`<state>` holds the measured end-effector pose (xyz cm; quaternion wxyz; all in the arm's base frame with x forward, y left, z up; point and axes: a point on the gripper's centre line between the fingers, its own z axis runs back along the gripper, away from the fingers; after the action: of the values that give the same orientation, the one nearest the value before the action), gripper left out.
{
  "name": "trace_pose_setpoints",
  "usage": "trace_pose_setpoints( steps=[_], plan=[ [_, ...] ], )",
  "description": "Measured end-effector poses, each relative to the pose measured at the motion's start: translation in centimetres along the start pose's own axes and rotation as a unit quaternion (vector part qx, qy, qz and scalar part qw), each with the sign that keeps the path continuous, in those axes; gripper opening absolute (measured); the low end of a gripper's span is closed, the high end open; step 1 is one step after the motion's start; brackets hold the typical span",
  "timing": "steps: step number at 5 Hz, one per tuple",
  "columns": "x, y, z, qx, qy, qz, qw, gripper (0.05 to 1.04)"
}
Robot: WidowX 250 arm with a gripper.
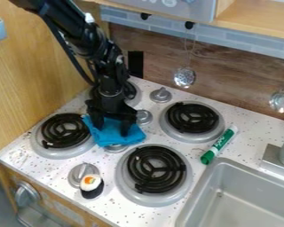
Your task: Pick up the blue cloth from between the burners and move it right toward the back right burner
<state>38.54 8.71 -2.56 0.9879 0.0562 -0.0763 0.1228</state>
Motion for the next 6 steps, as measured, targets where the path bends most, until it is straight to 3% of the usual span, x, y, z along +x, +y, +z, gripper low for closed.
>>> trace_pose_setpoints(
  steps=[2, 3, 4, 6],
  plan=[
    [-0.3, -0.5, 0.5, -0.007, 0.001, 0.006, 1.0, 0.462],
    [0.1, -0.6, 1.9, -0.012, -0.012, 0.005, 0.9998, 0.257],
    [0.3, -0.9, 3.1, -0.026, -0.019, 0.006, 0.9995, 0.134],
    [1.5, -4.2, 4.5, -0.056, -0.03, -0.009, 0.9979, 0.094]
  ],
)
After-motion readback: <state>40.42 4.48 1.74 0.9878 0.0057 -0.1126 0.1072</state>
